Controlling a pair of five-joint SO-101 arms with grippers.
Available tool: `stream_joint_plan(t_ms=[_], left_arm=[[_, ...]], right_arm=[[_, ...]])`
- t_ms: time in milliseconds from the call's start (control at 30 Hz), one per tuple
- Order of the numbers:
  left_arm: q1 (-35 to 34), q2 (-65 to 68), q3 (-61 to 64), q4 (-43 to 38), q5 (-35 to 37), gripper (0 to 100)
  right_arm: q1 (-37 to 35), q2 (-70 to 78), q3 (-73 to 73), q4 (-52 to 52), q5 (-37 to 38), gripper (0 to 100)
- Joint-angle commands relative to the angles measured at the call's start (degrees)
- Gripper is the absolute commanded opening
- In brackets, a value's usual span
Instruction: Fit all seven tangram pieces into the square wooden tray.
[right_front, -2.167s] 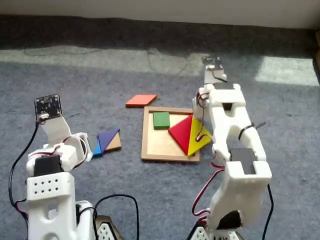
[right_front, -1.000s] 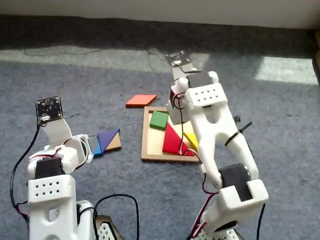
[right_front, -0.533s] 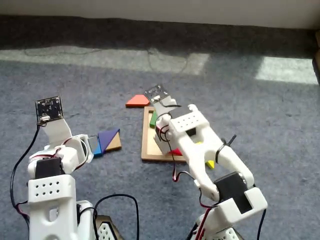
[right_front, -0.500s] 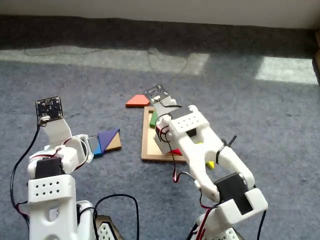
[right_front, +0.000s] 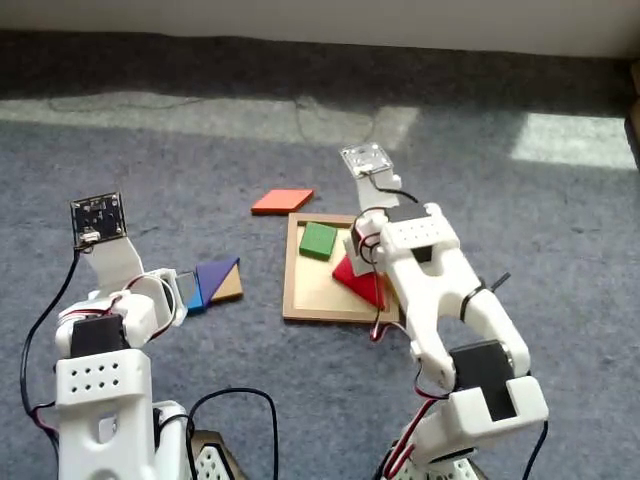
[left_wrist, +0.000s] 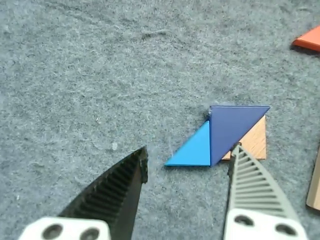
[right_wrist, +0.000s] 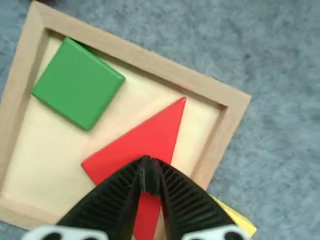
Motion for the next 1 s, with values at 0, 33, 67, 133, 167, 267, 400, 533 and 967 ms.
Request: stream_joint_plan(t_ms=[0, 33, 67, 133, 167, 267, 400, 533, 967], left_arm=[[-0.4, -0.7, -0.4, -0.9, -0.6, 26], [-0.4, -0.7, -0.4, -0.9, -0.6, 26], [-0.4, -0.7, -0.4, -0.9, -0.6, 26], [-0.4, -0.7, -0.4, -0.9, -0.6, 26], [-0.4, -0.8, -0.4, -0.9, -0.6, 26], [-0.4, -0.8, -0.4, -0.9, -0.6, 26], [-0.4, -0.8, -0.4, -0.9, -0.6, 26], [-0.4, -0.8, -0.4, -0.9, -0.6, 26], [-0.4, -0.8, -0.4, -0.9, -0.6, 26]], right_arm=[[0.7, -3.5, -1.0, 3.7, 0.6, 0.6], [0.6, -3.8, -2.2, 4.9, 0.5, 0.6], [0.0, -4.4, -3.1, 5.6, 0.4, 0.6], [-1.5, -6.0, -5.1, 6.4, 0.4, 0.6], [-2.4, -6.8, -5.5, 6.4, 0.3, 0.6], [-5.7, -8.1, -4.0, 6.0, 0.3, 0.6], [-9.5, -5.9, -2.9, 5.9, 0.3, 0.6], [-9.5, 1.2, -3.4, 5.9, 0.6, 0.6], [0.5, 1.0, -10.7, 7.4, 0.5, 0.6]])
